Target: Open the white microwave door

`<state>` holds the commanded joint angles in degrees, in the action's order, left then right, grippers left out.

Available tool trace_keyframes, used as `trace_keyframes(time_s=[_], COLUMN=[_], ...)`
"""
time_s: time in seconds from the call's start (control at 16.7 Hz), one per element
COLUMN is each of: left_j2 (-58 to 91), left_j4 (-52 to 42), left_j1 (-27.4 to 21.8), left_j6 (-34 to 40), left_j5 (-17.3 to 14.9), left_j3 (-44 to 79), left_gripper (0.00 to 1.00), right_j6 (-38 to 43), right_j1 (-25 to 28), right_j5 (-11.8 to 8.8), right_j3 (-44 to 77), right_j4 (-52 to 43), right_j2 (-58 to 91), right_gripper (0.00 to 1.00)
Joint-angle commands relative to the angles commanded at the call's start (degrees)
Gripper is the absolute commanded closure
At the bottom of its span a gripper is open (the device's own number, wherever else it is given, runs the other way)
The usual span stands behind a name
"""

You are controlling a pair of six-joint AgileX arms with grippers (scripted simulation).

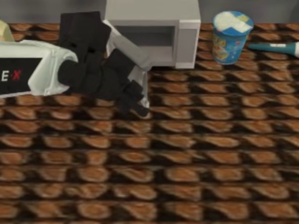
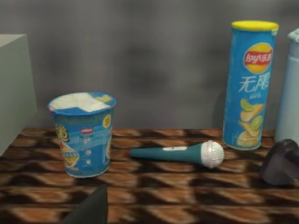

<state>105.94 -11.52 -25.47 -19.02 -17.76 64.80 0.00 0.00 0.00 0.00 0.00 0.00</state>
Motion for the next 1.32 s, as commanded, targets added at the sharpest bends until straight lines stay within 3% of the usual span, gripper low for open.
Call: trace_keyframes(time_s=[0.24,1.32], left_j2=[-0.35,-0.35], left_j4=[-0.68,-0.7], left_j1=[1.14,1.17], left_j6=[-2.38,-2.43], left_j5=[-1.44,-1.47], left_j3=[-0.24,-0.25], left_gripper=[1.0,1.0], right_j6=[0.0,0.0], right_j1=[0.0,0.0], right_j5=[0.0,0.0], right_j3=[0.0,0.0], right_j4=[0.0,0.0], right_j2=[0.0,0.0], right_gripper=[0.0,0.0])
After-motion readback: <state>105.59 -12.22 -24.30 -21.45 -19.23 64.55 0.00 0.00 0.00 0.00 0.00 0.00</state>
